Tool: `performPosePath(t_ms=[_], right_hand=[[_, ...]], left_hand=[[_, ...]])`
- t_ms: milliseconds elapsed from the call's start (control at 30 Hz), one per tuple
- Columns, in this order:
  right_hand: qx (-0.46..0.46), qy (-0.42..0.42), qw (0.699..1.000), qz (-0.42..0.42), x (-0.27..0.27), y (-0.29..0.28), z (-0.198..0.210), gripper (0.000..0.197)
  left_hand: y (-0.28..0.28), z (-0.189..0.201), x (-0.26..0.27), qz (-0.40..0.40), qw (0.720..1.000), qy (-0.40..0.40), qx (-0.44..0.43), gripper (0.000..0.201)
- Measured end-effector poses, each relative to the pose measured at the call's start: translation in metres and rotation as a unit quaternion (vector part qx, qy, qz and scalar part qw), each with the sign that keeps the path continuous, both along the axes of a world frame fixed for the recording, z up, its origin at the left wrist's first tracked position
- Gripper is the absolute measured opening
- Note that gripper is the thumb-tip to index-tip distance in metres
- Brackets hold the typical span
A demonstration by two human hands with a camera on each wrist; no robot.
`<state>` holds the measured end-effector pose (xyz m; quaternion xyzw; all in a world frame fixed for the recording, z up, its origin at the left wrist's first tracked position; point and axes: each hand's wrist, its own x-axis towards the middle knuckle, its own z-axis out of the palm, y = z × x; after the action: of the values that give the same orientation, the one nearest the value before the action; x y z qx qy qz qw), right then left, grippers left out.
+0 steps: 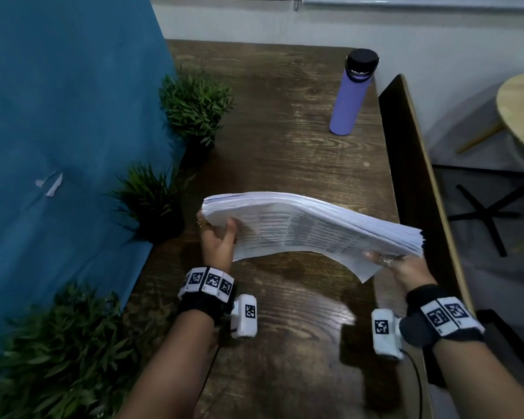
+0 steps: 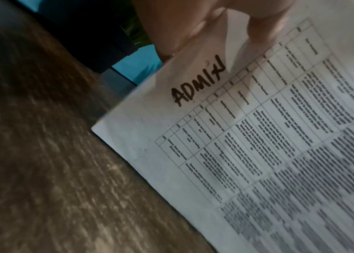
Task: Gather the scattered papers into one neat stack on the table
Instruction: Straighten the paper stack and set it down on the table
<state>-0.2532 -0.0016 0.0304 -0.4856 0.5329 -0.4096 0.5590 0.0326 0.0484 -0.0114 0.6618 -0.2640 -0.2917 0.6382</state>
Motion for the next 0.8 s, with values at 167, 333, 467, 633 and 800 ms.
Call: performPosePath(t_ms=[167,333,467,633,800], right_hand=[[-0.015,0.057,0.998,-0.026,0.009,-0.009,-0.015,0.043],[-0.024,0.024,0.998,-0.048,0.006,-0.016,-0.011,0.041],[-0.024,0.046,0.998,-0.033,0.006,-0.017,-0.015,0.040],[-0.010,0.079,0.996,-0.048,0.005,-0.020,-0.026,0.038],[0.012,0.080,0.996,-0.047,0.001,-0.023,-0.033,0.033]], left_hand=[[-0.011,0.001,-0.008,0.015,0.999,-0.040,0.029,0.015],[-0.017,0.000,-0.005,0.034,0.997,-0.069,0.020,0.025],[-0.014,-0.010,-0.005,-0.010,0.999,-0.043,-0.011,0.019],[-0.013,-0.009,-0.012,-0.016,0.999,-0.038,0.004,0.023],[-0.013,-0.005,-0.015,-0.004,0.998,-0.037,0.050,0.020]])
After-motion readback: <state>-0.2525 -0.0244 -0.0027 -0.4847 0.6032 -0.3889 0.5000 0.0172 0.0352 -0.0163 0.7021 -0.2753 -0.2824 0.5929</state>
